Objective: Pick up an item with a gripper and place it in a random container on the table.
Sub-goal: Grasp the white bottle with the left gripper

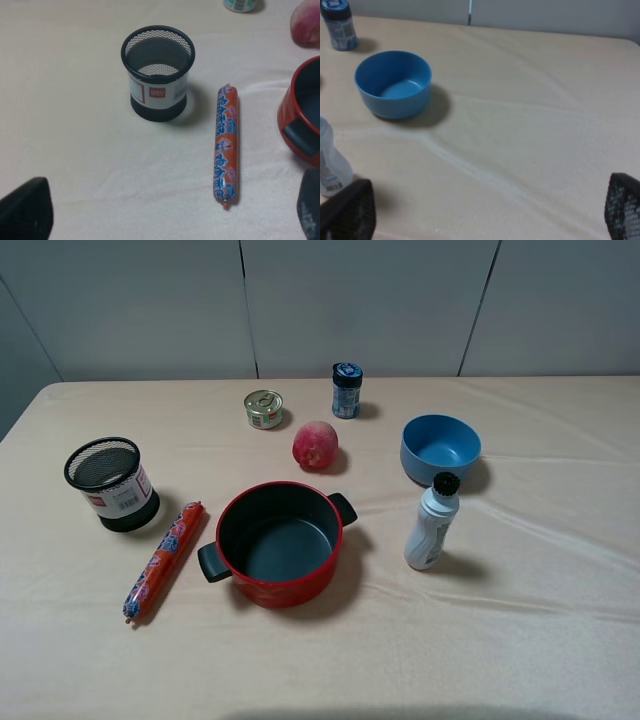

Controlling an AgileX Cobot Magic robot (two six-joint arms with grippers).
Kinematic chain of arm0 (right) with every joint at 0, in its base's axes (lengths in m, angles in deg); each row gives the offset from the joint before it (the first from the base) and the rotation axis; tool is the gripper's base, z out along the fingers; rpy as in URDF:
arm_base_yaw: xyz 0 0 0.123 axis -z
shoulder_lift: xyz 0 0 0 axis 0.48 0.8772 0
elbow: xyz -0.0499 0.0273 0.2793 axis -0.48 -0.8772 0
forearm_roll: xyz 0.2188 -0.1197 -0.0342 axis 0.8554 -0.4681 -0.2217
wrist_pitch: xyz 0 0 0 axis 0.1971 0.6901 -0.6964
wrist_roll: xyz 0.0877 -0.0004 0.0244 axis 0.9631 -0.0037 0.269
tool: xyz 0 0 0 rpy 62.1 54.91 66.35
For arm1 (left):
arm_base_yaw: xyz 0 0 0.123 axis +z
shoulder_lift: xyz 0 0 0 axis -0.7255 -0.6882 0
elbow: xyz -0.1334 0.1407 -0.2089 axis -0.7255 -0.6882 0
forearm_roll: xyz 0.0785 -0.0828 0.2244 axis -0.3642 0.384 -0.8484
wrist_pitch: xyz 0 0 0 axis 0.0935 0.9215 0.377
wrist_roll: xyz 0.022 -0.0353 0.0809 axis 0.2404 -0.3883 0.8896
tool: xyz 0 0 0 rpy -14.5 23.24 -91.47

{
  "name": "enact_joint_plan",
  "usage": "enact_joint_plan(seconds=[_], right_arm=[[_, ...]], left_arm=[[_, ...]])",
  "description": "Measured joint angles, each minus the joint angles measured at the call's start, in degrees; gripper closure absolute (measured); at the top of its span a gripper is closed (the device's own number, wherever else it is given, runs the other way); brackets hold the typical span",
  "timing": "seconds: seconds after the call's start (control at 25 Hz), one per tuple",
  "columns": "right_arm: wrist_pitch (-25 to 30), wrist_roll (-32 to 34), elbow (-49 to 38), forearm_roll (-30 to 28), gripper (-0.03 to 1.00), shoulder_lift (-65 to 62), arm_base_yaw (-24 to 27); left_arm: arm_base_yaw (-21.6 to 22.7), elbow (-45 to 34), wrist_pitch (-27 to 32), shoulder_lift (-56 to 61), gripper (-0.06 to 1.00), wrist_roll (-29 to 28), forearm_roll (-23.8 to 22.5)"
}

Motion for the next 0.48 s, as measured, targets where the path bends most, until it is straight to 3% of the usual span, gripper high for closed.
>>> enact_joint_plan(seconds=[0.48], right_arm=[[0.0, 0.0, 0.0, 0.0, 0.27, 0.0, 0.0]], left_arm=[[0.0, 0.0, 0.0, 0.0, -0.05, 0.0, 0.0]])
